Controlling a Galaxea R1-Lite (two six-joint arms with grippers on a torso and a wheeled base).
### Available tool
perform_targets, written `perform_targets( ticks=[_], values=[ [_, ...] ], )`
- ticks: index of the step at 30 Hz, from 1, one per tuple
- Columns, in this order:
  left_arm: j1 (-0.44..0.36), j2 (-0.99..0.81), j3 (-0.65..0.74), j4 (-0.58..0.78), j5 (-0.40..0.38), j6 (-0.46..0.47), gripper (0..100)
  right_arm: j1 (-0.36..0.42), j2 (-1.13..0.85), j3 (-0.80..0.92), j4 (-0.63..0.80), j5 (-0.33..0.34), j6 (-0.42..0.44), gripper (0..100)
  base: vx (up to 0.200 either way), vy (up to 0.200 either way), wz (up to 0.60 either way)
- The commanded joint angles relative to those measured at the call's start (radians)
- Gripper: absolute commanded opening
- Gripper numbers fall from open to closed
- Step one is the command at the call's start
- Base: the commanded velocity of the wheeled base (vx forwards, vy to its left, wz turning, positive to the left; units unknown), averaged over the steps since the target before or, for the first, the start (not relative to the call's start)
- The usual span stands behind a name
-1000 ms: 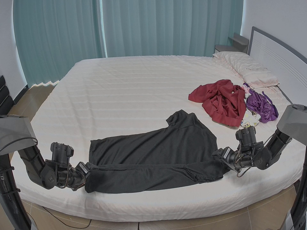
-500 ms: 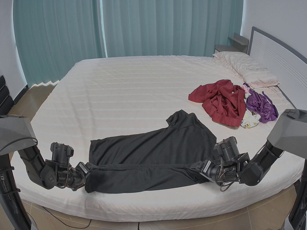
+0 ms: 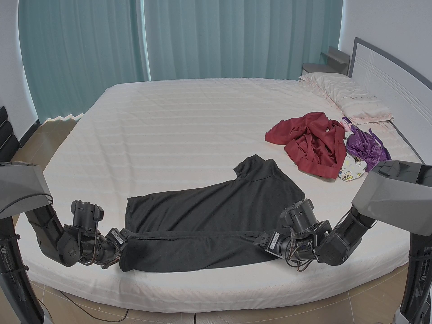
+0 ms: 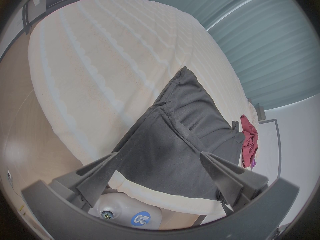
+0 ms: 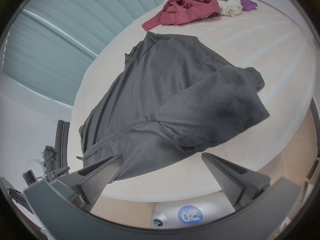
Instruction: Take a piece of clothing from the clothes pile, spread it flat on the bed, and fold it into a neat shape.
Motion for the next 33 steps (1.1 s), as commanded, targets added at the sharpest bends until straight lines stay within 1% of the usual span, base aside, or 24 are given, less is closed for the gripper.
perform_targets(
  ticks=[1, 7, 22, 23, 33],
  values=[
    [0.0, 0.002, 0.0, -0.001, 0.0, 0.0, 100, -0.012, 0.032, -0.029, 0.007, -0.001, -0.012, 100, 0.0, 0.0, 0.0],
    [0.0, 0.002, 0.0, -0.001, 0.0, 0.0, 100, -0.022, 0.05, -0.05, 0.012, -0.001, -0.049, 100, 0.0, 0.0, 0.0],
    [0.0, 0.002, 0.0, -0.001, 0.0, 0.0, 100, -0.028, 0.076, -0.079, 0.015, -0.003, -0.098, 100, 0.0, 0.0, 0.0],
    [0.0, 0.002, 0.0, -0.001, 0.0, 0.0, 100, -0.029, 0.079, -0.079, 0.015, -0.003, -0.098, 0, 0.0, 0.0, 0.0],
    [0.0, 0.002, 0.0, -0.001, 0.0, 0.0, 100, -0.032, 0.073, -0.072, 0.021, -0.006, -0.098, 0, 0.0, 0.0, 0.0]
  ],
)
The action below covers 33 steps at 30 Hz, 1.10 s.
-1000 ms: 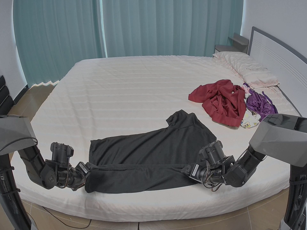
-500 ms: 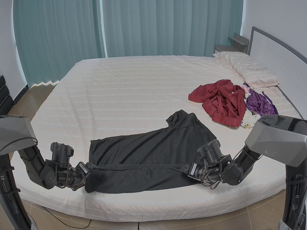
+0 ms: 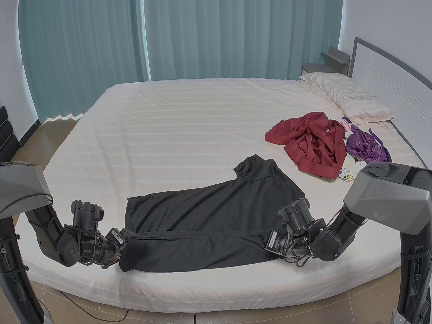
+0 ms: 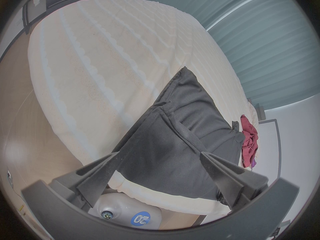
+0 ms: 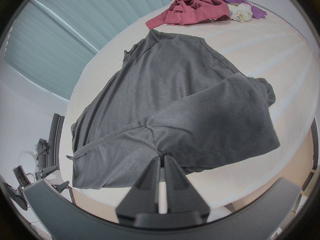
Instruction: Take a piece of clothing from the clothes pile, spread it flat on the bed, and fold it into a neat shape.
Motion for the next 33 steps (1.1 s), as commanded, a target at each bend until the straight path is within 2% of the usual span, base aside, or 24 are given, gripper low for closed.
perform_targets(
  ticks=[1, 9, 20, 25, 26, 33],
  values=[
    [0.0, 0.002, 0.0, 0.0, 0.0, 0.0, 100, -0.003, -0.006, 0.007, 0.013, 0.0, 0.0, 0, 0.0, 0.0, 0.0],
    [0.0, 0.002, 0.0, 0.0, 0.0, 0.0, 100, 0.01, -0.092, 0.058, 0.049, 0.002, -0.008, 0, 0.0, 0.0, 0.0],
    [0.0, 0.002, 0.0, 0.0, 0.0, 0.0, 100, 0.03, -0.136, 0.133, 0.04, 0.006, -0.115, 0, 0.0, 0.0, 0.0],
    [0.0, 0.002, 0.0, 0.0, 0.0, 0.0, 100, 0.036, -0.106, 0.125, 0.039, 0.005, -0.127, 0, 0.0, 0.0, 0.0],
    [0.0, 0.002, 0.0, 0.0, 0.0, 0.0, 100, 0.036, -0.101, 0.124, 0.039, 0.005, -0.127, 100, 0.0, 0.0, 0.0],
    [0.0, 0.002, 0.0, 0.0, 0.0, 0.0, 100, 0.022, -0.144, 0.136, 0.036, 0.005, -0.141, 100, 0.0, 0.0, 0.0]
  ],
)
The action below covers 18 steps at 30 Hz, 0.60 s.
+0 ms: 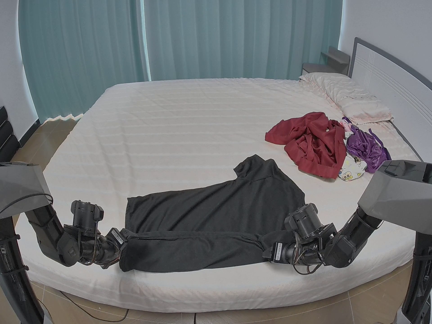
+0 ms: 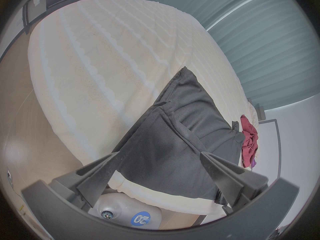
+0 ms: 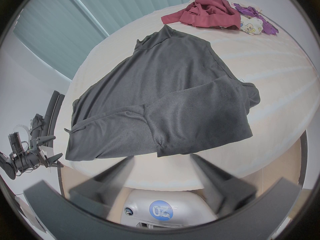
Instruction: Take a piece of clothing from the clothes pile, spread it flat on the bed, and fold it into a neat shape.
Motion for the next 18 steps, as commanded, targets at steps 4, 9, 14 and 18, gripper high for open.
perform_targets(
  ticks=[4, 9, 14, 18],
  values=[
    [0.0, 0.002, 0.0, 0.0, 0.0, 0.0, 100, -0.08, -0.084, 0.011, -0.002, 0.0, 0.005, 100, 0.0, 0.0, 0.0],
    [0.0, 0.002, 0.0, 0.0, 0.0, 0.0, 100, -0.186, -0.084, 0.014, -0.002, 0.0, 0.0, 100, 0.0, 0.0, 0.0],
    [0.0, 0.002, 0.0, 0.0, 0.0, 0.0, 100, -0.263, -0.048, 0.005, -0.002, 0.0, -0.008, 100, 0.0, 0.0, 0.0],
    [0.0, 0.002, 0.0, 0.0, 0.0, 0.0, 100, -0.295, 0.0, -0.003, -0.037, 0.003, -0.018, 100, 0.0, 0.0, 0.0]
  ],
)
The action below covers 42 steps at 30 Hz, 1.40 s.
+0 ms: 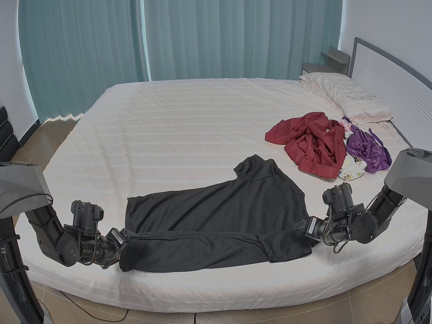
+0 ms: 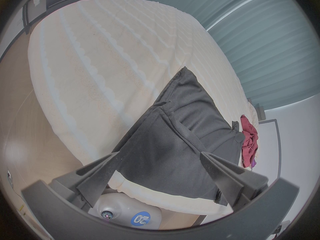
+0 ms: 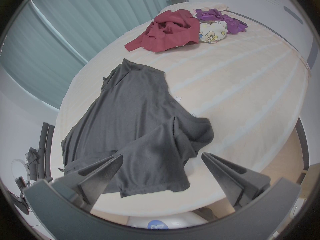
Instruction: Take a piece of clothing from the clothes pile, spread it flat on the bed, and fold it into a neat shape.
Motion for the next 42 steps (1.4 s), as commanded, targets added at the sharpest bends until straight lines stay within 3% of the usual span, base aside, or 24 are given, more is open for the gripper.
perform_targets(
  ticks=[1, 5, 23, 41, 42],
  values=[
    [0.0, 0.002, 0.0, 0.0, 0.0, 0.0, 100, -0.032, 0.062, -0.014, -0.036, 0.0, -0.005, 100, 0.0, 0.0, 0.0],
    [0.0, 0.002, 0.0, 0.0, 0.0, 0.0, 100, -0.032, 0.103, -0.037, -0.091, 0.002, -0.004, 100, 0.0, 0.0, 0.0],
    [0.0, 0.002, 0.0, 0.0, 0.0, 0.0, 100, 0.016, 0.045, -0.04, -0.085, 0.012, -0.004, 100, 0.0, 0.0, 0.0],
    [0.0, 0.002, 0.0, 0.0, 0.0, 0.0, 100, 0.023, 0.165, -0.089, -0.089, 0.012, -0.001, 100, 0.0, 0.0, 0.0],
    [0.0, 0.002, 0.0, 0.0, 0.0, 0.0, 100, 0.022, 0.172, -0.094, -0.085, 0.011, -0.001, 0, 0.0, 0.0, 0.0]
  ],
)
